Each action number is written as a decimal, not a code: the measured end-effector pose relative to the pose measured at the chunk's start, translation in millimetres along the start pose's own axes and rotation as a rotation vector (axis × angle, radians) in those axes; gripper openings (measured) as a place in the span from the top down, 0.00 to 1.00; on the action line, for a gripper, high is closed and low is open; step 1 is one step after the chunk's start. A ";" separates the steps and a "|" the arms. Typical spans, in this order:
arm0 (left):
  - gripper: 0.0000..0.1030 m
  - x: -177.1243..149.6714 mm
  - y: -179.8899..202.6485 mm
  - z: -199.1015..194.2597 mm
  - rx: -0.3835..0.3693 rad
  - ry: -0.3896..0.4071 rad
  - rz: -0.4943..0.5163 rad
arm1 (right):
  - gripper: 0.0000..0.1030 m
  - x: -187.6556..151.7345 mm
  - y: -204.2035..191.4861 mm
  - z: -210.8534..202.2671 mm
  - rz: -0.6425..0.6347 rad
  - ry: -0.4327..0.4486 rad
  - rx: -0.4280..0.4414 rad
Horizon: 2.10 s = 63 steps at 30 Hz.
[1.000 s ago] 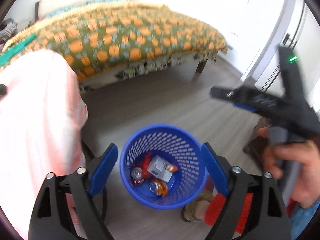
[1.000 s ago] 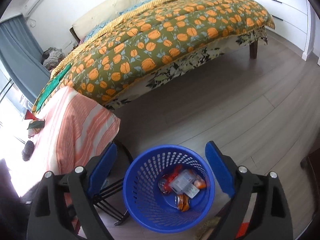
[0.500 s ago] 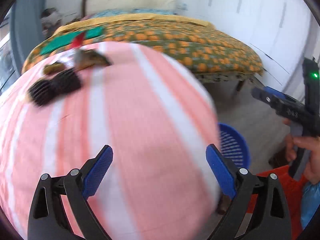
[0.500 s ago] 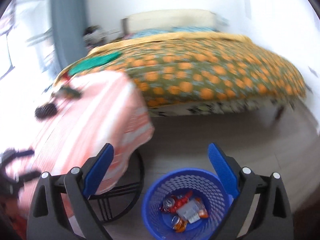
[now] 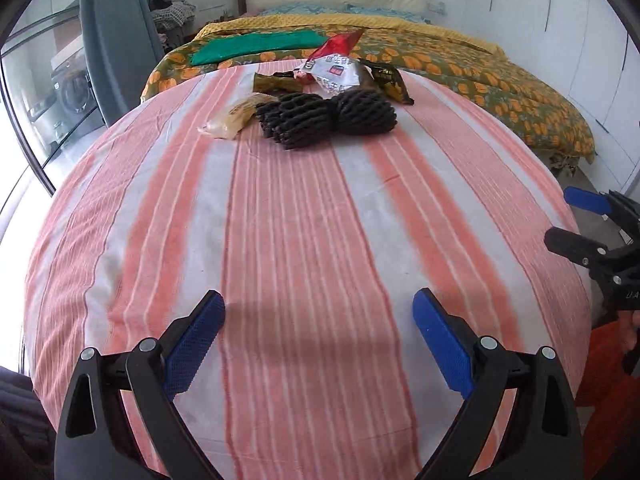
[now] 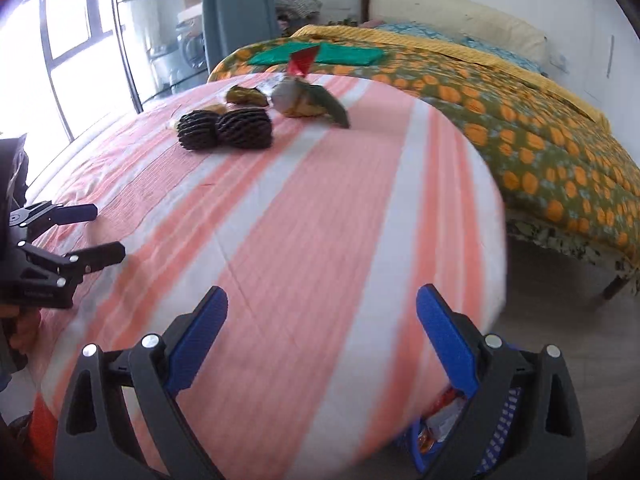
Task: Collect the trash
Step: 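Move both open tools back over the table, then grasp the black mesh fruit nets with the left tool and lift them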
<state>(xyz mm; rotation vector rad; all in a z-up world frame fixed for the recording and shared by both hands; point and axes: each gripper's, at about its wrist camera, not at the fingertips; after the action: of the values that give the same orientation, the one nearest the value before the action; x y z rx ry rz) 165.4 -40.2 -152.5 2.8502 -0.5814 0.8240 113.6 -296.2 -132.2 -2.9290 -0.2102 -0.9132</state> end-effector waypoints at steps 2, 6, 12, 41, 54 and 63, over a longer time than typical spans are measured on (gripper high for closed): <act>0.07 -0.6 -6.0 -0.2 -0.007 0.000 0.000 | 0.10 15.6 -11.4 13.5 -0.030 -0.037 -0.011; 0.07 0.7 -6.0 1.9 -0.025 -0.003 0.025 | 0.10 38.0 -19.1 41.8 -0.058 -0.070 -0.041; 0.07 16.8 -12.6 5.6 -0.083 -0.012 0.078 | 0.09 36.1 -7.9 50.0 0.003 -0.064 0.019; 0.46 151.4 7.8 81.3 -0.165 -0.076 0.542 | 0.06 39.9 -10.4 52.9 0.021 -0.069 0.006; 0.62 91.2 -31.5 5.8 -0.157 -0.117 0.052 | 0.06 39.7 -9.8 52.7 0.021 -0.068 0.006; 0.32 60.4 -25.9 14.3 -0.132 -0.069 0.084 | 0.06 39.4 -9.8 52.1 0.023 -0.068 0.005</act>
<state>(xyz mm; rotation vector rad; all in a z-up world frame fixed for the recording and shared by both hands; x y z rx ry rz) 229.5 -39.3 -132.5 2.7590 -0.7405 0.6747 173.4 -276.8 -152.3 -2.9541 -0.1818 -0.8092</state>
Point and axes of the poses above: each gripper's, at about its wrist camera, not at the fingertips, and z roughly the way its jaws point, y to its right, x to its top, and after that the axes turned 5 degrees about -y, right-handed
